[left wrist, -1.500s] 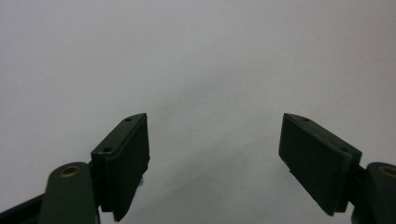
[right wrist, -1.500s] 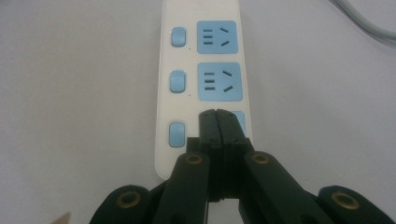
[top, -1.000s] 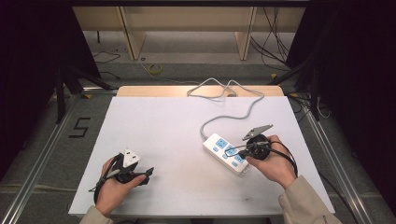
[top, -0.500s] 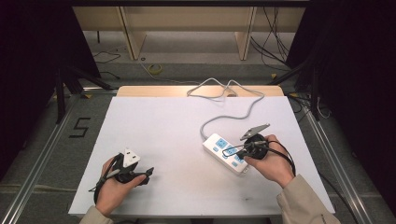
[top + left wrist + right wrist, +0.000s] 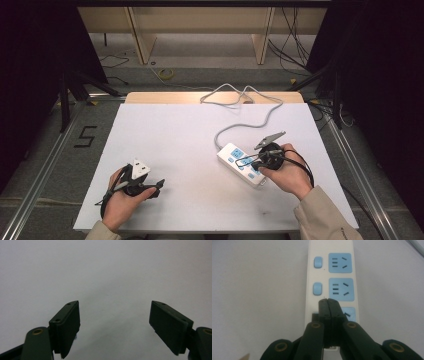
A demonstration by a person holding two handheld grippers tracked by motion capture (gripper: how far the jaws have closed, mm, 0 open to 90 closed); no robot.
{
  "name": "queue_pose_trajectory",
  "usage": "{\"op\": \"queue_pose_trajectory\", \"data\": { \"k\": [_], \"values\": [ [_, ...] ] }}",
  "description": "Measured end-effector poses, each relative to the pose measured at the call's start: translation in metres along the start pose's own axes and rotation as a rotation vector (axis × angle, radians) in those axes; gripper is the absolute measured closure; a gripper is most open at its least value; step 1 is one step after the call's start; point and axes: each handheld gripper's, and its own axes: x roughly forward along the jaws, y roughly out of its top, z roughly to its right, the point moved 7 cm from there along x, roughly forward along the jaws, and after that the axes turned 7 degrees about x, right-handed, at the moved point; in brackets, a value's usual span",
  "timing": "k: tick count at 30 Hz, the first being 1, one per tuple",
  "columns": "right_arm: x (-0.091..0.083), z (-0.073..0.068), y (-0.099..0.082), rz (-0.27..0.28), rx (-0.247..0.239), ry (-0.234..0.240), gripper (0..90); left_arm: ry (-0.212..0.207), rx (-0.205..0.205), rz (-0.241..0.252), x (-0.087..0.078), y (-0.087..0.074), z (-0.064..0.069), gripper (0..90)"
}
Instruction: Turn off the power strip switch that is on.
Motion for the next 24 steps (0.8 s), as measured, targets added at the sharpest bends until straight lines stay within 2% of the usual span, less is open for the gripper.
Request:
{"op": "queue_pose_trajectory", "data": {
  "k": [24],
  "values": [
    [0.0095, -0.0054, 0.0000, -0.047, -0.014, 0.014, 90.0, -0.001, 0.000, 0.000, -0.0001, 0.0001, -0.0002, 24.7]
  ]
}}
